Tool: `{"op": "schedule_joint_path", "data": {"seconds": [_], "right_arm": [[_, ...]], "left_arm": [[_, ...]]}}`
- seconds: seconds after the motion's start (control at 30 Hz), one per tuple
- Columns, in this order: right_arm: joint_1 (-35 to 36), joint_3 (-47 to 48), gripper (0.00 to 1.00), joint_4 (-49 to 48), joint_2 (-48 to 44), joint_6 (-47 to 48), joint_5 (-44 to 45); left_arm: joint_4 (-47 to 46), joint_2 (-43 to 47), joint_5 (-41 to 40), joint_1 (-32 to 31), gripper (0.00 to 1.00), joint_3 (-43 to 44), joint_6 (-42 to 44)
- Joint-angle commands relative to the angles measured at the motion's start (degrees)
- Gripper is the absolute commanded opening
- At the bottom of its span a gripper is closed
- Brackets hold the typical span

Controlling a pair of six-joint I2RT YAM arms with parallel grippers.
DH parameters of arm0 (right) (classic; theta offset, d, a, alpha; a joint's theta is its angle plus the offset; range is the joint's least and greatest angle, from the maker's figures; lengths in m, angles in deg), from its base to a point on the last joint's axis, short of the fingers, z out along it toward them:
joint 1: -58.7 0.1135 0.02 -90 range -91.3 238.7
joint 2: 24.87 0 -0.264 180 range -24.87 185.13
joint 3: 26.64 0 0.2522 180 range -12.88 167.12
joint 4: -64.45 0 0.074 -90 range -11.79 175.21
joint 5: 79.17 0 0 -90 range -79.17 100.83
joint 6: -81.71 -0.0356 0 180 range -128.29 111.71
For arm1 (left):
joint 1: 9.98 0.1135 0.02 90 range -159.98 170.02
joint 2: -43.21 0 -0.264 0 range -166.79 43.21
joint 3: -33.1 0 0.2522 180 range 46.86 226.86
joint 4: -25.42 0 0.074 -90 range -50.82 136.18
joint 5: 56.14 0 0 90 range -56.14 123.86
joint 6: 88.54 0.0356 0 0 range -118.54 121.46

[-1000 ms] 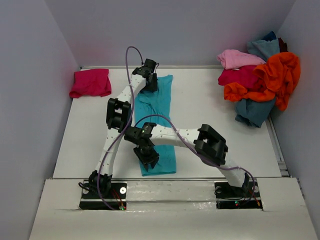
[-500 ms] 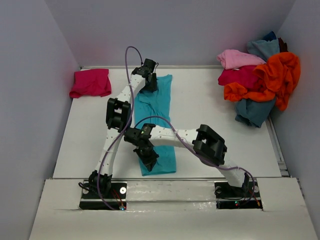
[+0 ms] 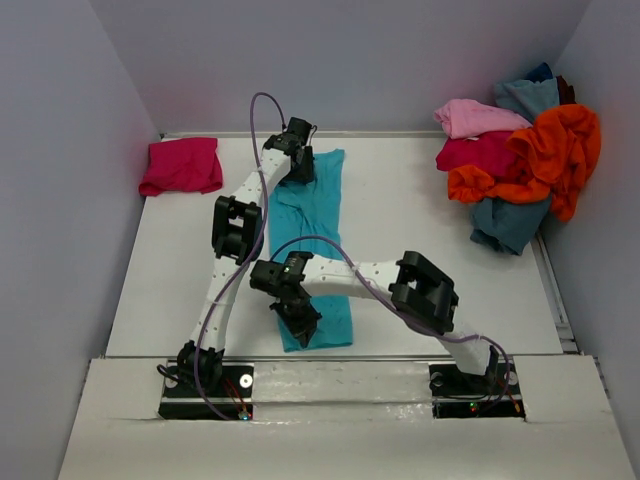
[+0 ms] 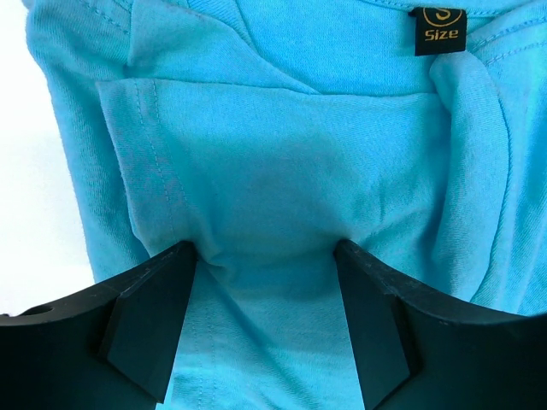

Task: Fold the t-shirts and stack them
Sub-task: Fold the tshirt

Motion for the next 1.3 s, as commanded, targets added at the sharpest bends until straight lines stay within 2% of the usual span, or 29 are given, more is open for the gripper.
{"op": "schedule_joint_path", "data": {"seconds": [0.0, 0.47, 0.57, 0.67, 0.7, 0.8, 0.9, 1.07, 1.27], "right_arm": [[1.8, 1.2, 0.07, 3.2, -5.9, 0.1, -0.5], [3.7, 4.8, 0.07, 7.5, -5.9, 0.9, -2.1], [3.7, 5.0, 0.1, 7.6, -5.2, 0.7, -1.4], [3.7, 5.1, 0.32, 7.8, -5.4, -0.8, 1.8], [3.7, 4.0, 0.51, 7.3, -5.9, -1.2, 3.5], [3.7, 2.7, 0.81, 6.2, -7.6, -2.7, 6.9], [3.7, 2.4, 0.85, 6.1, -8.5, -4.0, 9.4], [2.5, -1.4, 0.84, 4.3, -11.2, -8.8, 15.5], [-6.8, -12.4, 0.82, -2.5, -21.9, -14.3, 17.5]], "left_arm": [[2.0, -1.4, -0.4, 1.4, 0.8, -2.2, 0.8], [1.9, -1.3, -0.4, 1.4, 0.8, -2.3, 0.8], [1.9, -1.3, -0.3, 1.9, 0.8, -2.3, 0.8], [1.9, -1.1, -0.2, 1.9, 0.8, -2.5, 0.9], [1.9, -1.0, -0.2, 1.9, 0.8, -2.6, 0.9], [1.9, -0.8, -0.2, 1.9, 0.8, -3.0, 0.9], [1.9, -0.7, -0.1, 1.9, 0.8, -3.1, 0.9], [1.8, -0.3, -0.2, 1.9, 0.8, -3.4, 0.9], [1.6, 1.1, -0.3, 1.9, 0.8, -4.6, 0.8]]}}
